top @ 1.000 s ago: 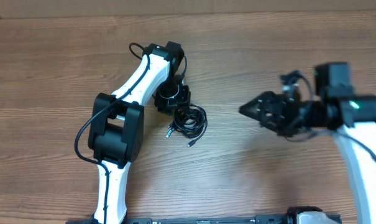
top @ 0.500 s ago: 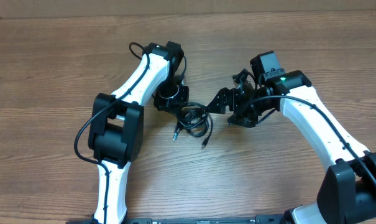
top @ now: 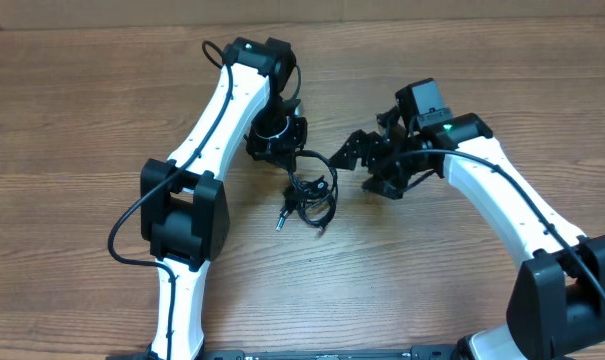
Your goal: Untangle cables
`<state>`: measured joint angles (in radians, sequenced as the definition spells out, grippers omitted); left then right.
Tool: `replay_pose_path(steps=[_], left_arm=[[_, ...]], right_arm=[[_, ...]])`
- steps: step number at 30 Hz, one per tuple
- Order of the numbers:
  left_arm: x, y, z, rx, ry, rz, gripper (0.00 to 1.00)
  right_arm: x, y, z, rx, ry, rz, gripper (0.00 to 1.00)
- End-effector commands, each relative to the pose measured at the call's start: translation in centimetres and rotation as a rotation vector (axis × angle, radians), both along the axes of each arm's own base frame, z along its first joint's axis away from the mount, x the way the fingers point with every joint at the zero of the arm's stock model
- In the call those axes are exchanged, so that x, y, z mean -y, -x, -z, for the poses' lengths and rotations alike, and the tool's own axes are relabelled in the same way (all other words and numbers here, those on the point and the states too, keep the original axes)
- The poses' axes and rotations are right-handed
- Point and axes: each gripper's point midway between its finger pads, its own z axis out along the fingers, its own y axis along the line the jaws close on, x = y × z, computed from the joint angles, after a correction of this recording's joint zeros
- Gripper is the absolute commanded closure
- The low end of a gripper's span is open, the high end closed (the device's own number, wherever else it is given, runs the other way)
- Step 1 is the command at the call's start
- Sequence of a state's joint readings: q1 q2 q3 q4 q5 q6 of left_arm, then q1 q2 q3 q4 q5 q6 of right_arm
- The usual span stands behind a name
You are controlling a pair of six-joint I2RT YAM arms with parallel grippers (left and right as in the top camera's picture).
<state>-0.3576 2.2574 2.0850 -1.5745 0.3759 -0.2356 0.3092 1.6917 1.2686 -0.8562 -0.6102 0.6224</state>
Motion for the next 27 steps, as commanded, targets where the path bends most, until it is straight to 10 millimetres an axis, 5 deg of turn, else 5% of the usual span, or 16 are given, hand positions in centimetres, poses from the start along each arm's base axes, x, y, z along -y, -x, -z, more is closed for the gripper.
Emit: replay_pose_path(steps=[1, 5, 9, 17, 25, 27], left_arm=[[2.2, 0.6, -3.9, 0.036, 0.198, 0.080, 0.96], [3.3, 1.2, -6.2, 0.043, 0.298, 0.122, 0.96], [3.1, 1.0, -7.9, 0.080, 0.303, 0.122, 0.96], [2.7, 0.8, -9.5, 0.113, 0.303, 0.081, 0.96], [2.3, 1.6, -13.2, 0.198, 0.348, 0.082, 0.96], [1.9, 1.9, -14.3, 0.231, 0.355, 0.082, 0.96]], right_arm=[[-1.2, -0.3, -0.1, 0.016, -0.011, 0.005, 0.14], [-1.8, -0.6, 0.2, 0.057, 0.030, 0.000, 0.15], [0.2, -0.8, 1.8, 0.043, 0.190, 0.087, 0.16], [0.3, -0.9, 2.4, 0.037, 0.206, 0.090, 0.19], [0.1, -0.9, 4.3, -0.010, 0.213, 0.078, 0.42], [0.1, -0.9, 4.6, -0.015, 0.217, 0.077, 0.57]])
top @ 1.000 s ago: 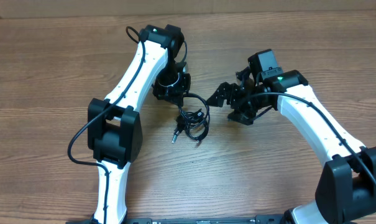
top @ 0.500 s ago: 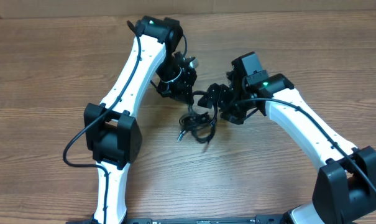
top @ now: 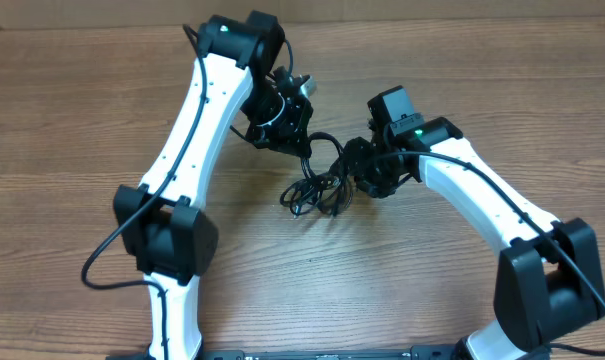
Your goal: Untangle cables
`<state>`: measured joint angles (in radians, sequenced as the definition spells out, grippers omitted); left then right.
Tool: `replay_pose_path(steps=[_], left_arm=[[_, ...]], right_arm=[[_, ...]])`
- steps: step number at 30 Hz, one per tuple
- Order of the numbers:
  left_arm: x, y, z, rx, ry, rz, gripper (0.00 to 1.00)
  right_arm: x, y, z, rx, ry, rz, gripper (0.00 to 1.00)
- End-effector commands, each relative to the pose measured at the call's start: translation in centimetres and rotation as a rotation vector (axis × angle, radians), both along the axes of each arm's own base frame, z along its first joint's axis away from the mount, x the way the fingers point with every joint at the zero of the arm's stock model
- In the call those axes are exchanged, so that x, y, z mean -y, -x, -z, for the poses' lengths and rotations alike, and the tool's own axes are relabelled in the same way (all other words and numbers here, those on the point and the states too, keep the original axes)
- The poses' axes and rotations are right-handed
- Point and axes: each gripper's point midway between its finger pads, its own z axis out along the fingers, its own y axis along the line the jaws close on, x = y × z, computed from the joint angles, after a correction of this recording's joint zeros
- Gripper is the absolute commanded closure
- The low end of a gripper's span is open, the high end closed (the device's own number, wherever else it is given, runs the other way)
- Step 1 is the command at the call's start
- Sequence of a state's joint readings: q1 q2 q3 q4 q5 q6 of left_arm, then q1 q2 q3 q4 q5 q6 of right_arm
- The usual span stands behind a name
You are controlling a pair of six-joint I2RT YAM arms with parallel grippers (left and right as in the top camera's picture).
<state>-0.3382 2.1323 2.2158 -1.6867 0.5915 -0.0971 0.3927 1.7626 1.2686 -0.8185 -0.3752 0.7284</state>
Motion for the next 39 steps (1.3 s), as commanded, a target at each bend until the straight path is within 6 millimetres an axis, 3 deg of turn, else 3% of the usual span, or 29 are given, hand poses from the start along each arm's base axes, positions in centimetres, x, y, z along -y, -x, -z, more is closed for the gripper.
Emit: replay_pose_path(steps=[1, 5, 10, 16, 21, 23, 24, 27, 28, 31, 34, 36, 39], left_arm=[[-0.5, 0.8, -5.2, 0.123, 0.078, -0.013, 0.96], [-1.6, 1.0, -7.1, 0.175, 0.092, -0.038, 0.96], [-4.9, 0.2, -8.8, 0.210, 0.066, -0.165, 0.96], [-9.1, -1.4, -9.2, 0.153, 0.054, -0.393, 0.96], [-13.1, -2.6, -9.3, 0.112, 0.050, -0.567, 0.96], [-14.7, -3.0, -9.2, 0.114, 0.041, -0.609, 0.96], [-15.5, -3.1, -9.2, 0.115, 0.038, -0.632, 0.96], [-17.0, -3.4, -9.2, 0.116, 0.035, -0.671, 0.96], [-17.1, -3.4, -9.2, 0.116, 0.035, -0.675, 0.96], [-16.8, -3.3, -9.2, 0.119, 0.035, -0.662, 0.96], [-15.9, -3.2, -9.2, 0.124, 0.038, -0.629, 0.96], [-15.1, -3.1, -9.2, 0.124, 0.041, -0.608, 0.96], [-13.4, -2.8, -9.7, 0.116, 0.092, -0.564, 0.96]], right_arm=[[0.0, -0.1, 0.4, 0.000, 0.008, -0.006, 0.64], [-0.1, -0.1, 0.4, -0.001, 0.001, -0.007, 0.96], [-1.4, 0.8, -0.8, -0.032, -0.086, -0.038, 0.96], [-1.1, 1.1, -5.3, 0.050, -0.108, -0.057, 0.96], [1.8, 1.8, -11.7, 0.214, -0.020, -0.001, 0.96], [2.9, 2.1, -13.3, 0.268, 0.016, 0.025, 0.96], [4.4, 2.5, -14.9, 0.326, 0.055, 0.064, 0.96], [5.9, 3.3, -16.8, 0.395, 0.088, 0.097, 0.96], [6.0, 3.5, -17.3, 0.410, 0.082, 0.099, 0.92], [5.6, 3.9, -17.7, 0.410, 0.056, 0.087, 0.55], [5.0, 4.0, -17.2, 0.383, 0.030, 0.067, 0.32], [4.5, 4.0, -16.7, 0.359, 0.017, 0.052, 0.19], [3.4, 4.1, -15.9, 0.319, -0.016, 0.009, 0.12]])
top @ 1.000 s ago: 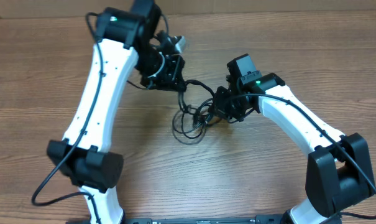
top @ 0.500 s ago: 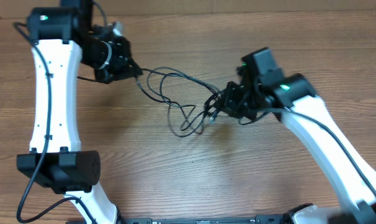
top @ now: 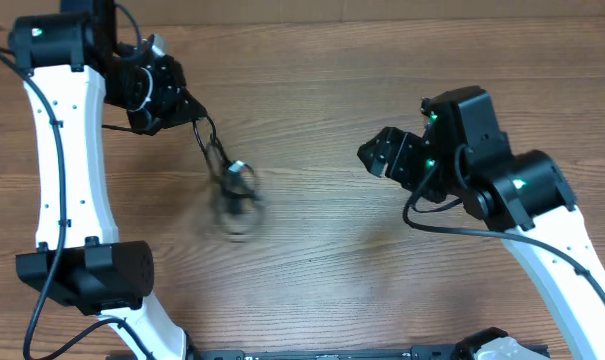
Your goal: Untangle cables
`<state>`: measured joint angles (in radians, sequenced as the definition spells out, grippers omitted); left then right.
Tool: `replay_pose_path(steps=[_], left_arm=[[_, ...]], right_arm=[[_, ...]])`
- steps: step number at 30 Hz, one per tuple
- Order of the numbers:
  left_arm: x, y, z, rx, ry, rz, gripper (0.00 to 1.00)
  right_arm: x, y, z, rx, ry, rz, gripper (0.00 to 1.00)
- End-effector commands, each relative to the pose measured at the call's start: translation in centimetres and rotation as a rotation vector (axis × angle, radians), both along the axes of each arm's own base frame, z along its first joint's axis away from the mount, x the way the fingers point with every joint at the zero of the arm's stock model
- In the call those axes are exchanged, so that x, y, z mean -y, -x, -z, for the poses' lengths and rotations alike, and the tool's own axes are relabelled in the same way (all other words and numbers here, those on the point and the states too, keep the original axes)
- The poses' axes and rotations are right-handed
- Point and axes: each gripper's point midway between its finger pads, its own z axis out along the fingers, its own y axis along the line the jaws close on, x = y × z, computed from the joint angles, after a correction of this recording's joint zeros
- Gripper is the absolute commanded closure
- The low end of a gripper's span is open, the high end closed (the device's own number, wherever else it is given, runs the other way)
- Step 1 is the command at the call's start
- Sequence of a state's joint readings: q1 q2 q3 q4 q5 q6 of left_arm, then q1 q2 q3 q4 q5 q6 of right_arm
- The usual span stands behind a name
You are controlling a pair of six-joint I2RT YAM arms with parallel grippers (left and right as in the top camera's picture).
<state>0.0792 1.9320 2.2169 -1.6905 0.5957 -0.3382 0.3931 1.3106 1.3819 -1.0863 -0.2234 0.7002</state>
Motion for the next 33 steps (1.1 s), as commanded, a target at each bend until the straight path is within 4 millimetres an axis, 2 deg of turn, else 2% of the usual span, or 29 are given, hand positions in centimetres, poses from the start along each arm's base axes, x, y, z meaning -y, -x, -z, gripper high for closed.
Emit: replay_pose_path(steps=[1, 3, 4, 8, 13, 18, 23, 29, 33], left_arm=[[2.9, 0.8, -2.9, 0.088, 0.084, 0.084, 0.96], [5.4, 1.2, -4.5, 0.143, 0.208, 0.174, 0.96], [7.7, 1.6, -6.5, 0.186, 0.348, 0.241, 0.96], [10.0, 2.2, -8.8, 0.222, 0.494, 0.301, 0.96], [10.3, 3.0, -8.5, 0.178, 0.494, 0.302, 0.96], [10.2, 3.3, -8.2, 0.170, 0.474, 0.308, 0.96], [10.2, 3.3, -8.2, 0.125, 0.485, 0.269, 0.96], [10.7, 3.5, -8.2, 0.079, 0.494, 0.247, 0.96], [10.8, 3.6, -7.8, 0.057, 0.467, 0.235, 0.96]], right_arm=[[-1.7, -0.1, 0.4, -0.029, -0.046, -0.080, 0.11], [-3.2, 0.0, 0.7, -0.038, -0.082, -0.163, 0.08], [-4.9, 0.1, 1.1, -0.055, -0.129, -0.240, 0.06], [-7.6, 0.3, 2.1, -0.070, -0.174, -0.353, 0.05], [-8.0, -0.9, 3.5, -0.064, -0.137, -0.346, 0.02], [-8.3, -2.5, 2.7, 0.006, -0.153, -0.332, 0.00], [-9.1, -2.5, 2.4, 0.026, -0.166, -0.353, 0.00], [-11.4, -2.5, 3.7, -0.037, -0.183, -0.287, 0.00], [-13.3, -2.5, 3.3, -0.015, -0.222, -0.316, 0.04]])
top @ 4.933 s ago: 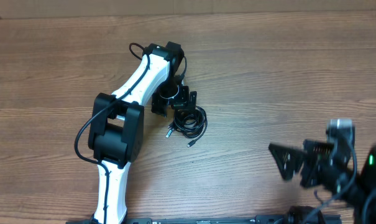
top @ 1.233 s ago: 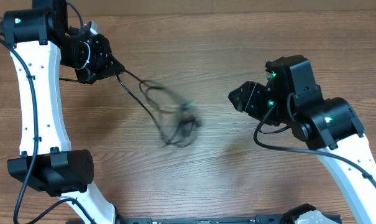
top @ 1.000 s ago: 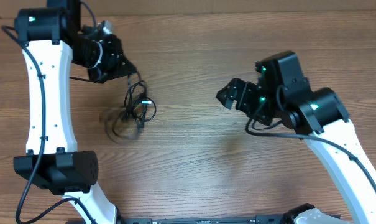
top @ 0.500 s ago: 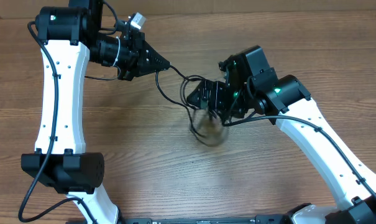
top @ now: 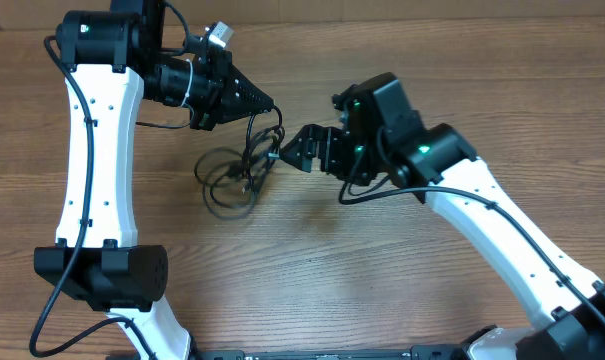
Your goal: Untangle cables
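Observation:
A tangled black cable lies in loops on the wooden table, with a strand rising to my left gripper. That gripper points right and is shut on the strand's top end. A loop of the cable arches between the two grippers. My right gripper reaches in from the right, its tips at the right edge of the tangle and touching or nearly touching a strand. From overhead its jaws are hard to read.
The left arm stands along the table's left side. The right arm crosses the right half of the table. No other objects are in view.
My left gripper has moved right with the cable, from the far left to centre-left. My right gripper has come left from the right half to the tangle's right edge.
First both grippers were together over the tangle at the table's centre, and closer still a moment later. Then the left gripper had the cable dangling at the far left, with the right gripper apart from it. Now both meet at the cable again.

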`<state>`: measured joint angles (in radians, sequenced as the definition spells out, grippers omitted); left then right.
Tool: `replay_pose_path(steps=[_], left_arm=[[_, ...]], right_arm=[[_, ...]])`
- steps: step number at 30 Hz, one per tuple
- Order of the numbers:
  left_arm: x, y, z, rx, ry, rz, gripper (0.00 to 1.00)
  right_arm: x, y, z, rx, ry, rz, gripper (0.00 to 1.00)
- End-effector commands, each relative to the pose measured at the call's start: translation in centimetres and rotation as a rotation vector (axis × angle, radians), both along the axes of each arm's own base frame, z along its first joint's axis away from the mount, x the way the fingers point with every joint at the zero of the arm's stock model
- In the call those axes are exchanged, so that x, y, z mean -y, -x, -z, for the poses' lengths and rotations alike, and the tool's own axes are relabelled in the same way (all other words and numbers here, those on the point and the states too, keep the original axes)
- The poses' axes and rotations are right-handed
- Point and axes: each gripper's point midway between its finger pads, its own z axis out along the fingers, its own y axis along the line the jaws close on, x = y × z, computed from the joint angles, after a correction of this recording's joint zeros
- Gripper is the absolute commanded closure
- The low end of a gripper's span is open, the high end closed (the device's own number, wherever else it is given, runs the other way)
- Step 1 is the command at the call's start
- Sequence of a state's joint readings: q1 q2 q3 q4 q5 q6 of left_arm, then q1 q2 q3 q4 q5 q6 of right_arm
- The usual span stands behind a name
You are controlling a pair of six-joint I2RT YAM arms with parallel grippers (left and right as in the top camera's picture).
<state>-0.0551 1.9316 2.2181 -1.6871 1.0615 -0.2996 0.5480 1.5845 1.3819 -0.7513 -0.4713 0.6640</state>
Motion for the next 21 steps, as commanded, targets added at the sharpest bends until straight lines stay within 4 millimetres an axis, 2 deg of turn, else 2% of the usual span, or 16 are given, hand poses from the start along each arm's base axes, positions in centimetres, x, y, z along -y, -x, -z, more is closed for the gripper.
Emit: replay_pose_path(steps=[1, 4, 8, 15, 21], left_arm=[[0.2, 0.9, -1.2, -0.021, -0.035, -0.039, 0.96], [-1.2, 0.4, 0.7, -0.101, -0.163, -0.134, 0.96], [-2.1, 0.1, 1.7, -0.102, -0.236, -0.163, 0.96], [-1.8, 0.2, 1.5, -0.198, -0.211, -0.223, 0.96], [-0.6, 0.6, 0.0, -0.224, -0.107, -0.192, 0.96]], right_arm=[[-1.7, 0.1, -0.8, 0.002, -0.047, -0.006, 0.04], [-3.1, 0.6, -1.8, 0.023, -0.100, -0.053, 0.04], [-3.6, 0.5, -2.4, 0.020, -0.129, -0.053, 0.04], [-3.1, -0.5, -2.0, 0.042, -0.092, 0.010, 0.05], [-3.1, -1.1, -1.5, 0.032, -0.060, 0.113, 0.12]])
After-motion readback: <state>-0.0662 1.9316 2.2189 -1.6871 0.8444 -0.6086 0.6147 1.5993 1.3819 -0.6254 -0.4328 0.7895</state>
